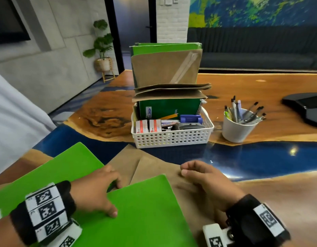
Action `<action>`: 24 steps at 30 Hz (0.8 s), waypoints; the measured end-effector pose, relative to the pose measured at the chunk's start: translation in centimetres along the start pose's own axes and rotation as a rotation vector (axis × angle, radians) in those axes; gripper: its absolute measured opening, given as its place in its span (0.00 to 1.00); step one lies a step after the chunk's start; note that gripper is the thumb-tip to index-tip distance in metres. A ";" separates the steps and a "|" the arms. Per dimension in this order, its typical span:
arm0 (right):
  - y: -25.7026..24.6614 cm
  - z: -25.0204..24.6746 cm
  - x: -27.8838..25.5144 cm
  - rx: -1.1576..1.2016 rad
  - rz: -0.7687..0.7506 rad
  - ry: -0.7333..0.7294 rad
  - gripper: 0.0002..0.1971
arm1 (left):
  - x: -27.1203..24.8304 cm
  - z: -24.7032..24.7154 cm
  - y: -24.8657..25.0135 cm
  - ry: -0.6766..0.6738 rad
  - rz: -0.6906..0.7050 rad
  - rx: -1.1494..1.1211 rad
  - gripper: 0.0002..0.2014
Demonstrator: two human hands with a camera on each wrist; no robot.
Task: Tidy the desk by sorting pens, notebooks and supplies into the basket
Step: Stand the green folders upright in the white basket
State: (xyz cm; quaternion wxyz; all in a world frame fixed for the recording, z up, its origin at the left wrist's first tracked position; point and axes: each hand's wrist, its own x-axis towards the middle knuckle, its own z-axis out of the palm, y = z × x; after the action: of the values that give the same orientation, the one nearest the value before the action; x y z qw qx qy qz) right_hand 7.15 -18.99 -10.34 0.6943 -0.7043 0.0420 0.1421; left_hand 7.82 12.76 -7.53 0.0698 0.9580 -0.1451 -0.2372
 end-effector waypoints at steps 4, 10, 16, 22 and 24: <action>-0.6 -0.1 -0.4 0.052 0.022 -0.042 0.28 | 0.0 0.0 0.7 -0.052 0.072 -0.196 0.28; -1.4 -0.9 -1.1 -0.038 0.062 -0.188 0.21 | -0.8 -2.0 2.3 0.093 0.155 -0.375 0.28; -5.0 -2.9 -2.0 0.070 -0.150 0.018 0.16 | -1.9 -5.1 2.0 0.564 0.096 -0.312 0.39; -8.6 -5.8 -2.1 0.305 -0.402 0.306 0.16 | -2.8 -6.5 0.0 0.734 0.128 -0.901 0.52; -9.4 -5.7 -1.5 0.319 -0.495 0.360 0.16 | -2.9 -6.1 0.9 0.603 0.201 -1.092 0.46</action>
State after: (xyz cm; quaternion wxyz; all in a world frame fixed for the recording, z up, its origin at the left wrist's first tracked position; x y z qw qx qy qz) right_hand 8.93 -24.50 -0.91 0.7905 -0.5895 0.0134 -0.1656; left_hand 8.06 13.22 -0.69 0.6086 0.7906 -0.0662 0.0109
